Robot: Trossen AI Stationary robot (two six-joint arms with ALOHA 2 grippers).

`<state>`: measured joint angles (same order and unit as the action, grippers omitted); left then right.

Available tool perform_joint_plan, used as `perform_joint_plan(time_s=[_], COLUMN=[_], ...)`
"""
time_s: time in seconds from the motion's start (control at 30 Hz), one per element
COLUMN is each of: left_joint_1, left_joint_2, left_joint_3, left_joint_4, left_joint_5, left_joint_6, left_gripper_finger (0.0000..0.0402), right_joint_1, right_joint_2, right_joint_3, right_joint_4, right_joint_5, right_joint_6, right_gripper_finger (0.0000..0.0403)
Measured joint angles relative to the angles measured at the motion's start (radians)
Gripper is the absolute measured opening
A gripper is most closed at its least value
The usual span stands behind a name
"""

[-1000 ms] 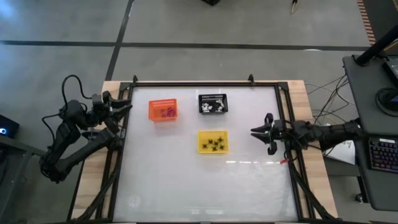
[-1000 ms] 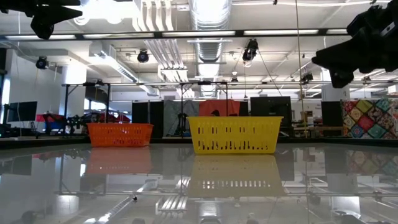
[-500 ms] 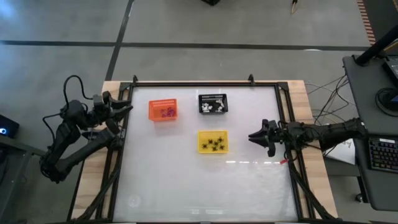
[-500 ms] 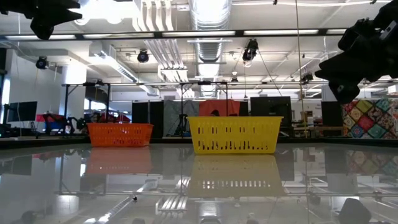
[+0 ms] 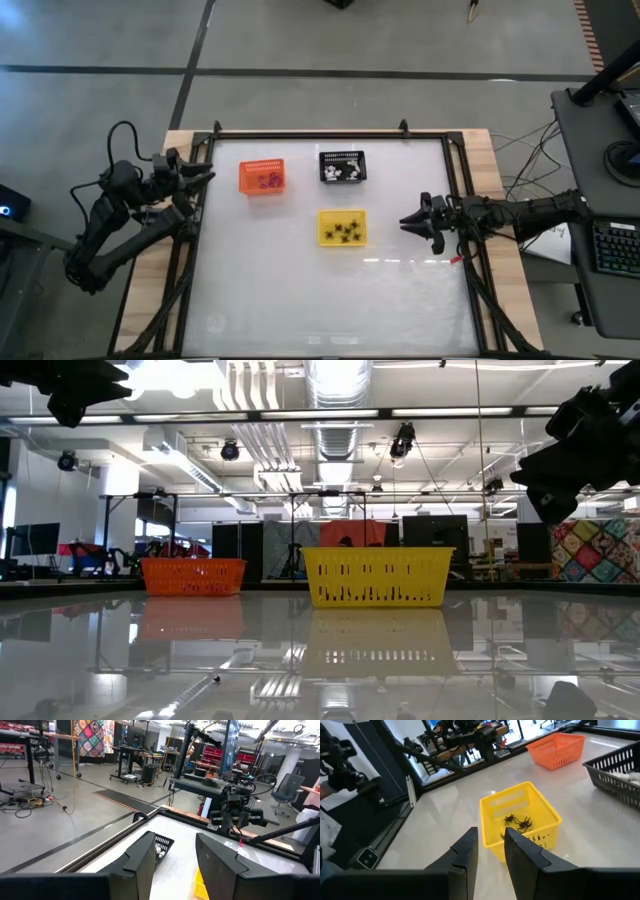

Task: Sort Halloween decoration
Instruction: Return to Home Position

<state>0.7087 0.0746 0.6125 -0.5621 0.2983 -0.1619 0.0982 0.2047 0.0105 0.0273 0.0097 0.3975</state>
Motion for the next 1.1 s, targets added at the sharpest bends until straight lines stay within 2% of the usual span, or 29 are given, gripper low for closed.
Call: perform_joint_plan(time_s=[0.2, 0.3, 0.4, 0.53, 0.73, 0.83, 0.93, 1.1], left_joint_1=[0.0, 0.0, 0.0, 0.0, 0.0, 0.0, 0.0, 0.0], left_joint_2=[0.0, -0.006, -0.03, -0.074, -0.065, -0.063, -0.059, -0.055], left_joint_3=[0.0, -0.014, -0.071, -0.211, -0.392, -0.437, -0.474, -0.528], left_joint_4=[0.006, 0.061, 0.17, 0.371, 0.649, 0.657, 0.659, 0.666], left_joint_5=[0.0, 0.0, -0.001, 0.0, -0.001, 0.0, -0.002, -0.082], left_joint_6=[0.039, 0.041, 0.014, -0.056, -0.187, -0.234, -0.212, -0.165], left_gripper_finger=[0.0125, 0.0125, 0.0125, 0.0125, 0.0125, 0.0125, 0.0125, 0.0125], right_joint_1=[0.0, 0.0, 0.0, 0.0, 0.0, 0.0, 0.0, 0.0], right_joint_2=[0.0, 0.0, 0.0, 0.0, 0.0, 0.0, 0.0, 0.0], right_joint_3=[0.0, 0.0, 0.0, 0.0, 0.0, 0.0, 0.0, 0.0], right_joint_4=[0.001, 0.001, 0.002, 0.003, 0.004, 0.004, 0.004, 0.004], right_joint_5=[0.0, 0.0, 0.0, 0.0, 0.0, 0.0, 0.0, 0.0], right_joint_6=[-0.002, -0.004, -0.004, -0.004, -0.004, -0.004, -0.004, -0.004], right_gripper_finger=[0.0077, 0.0078, 0.0082, 0.0086, 0.0082, 0.0078, 0.0077, 0.0083])
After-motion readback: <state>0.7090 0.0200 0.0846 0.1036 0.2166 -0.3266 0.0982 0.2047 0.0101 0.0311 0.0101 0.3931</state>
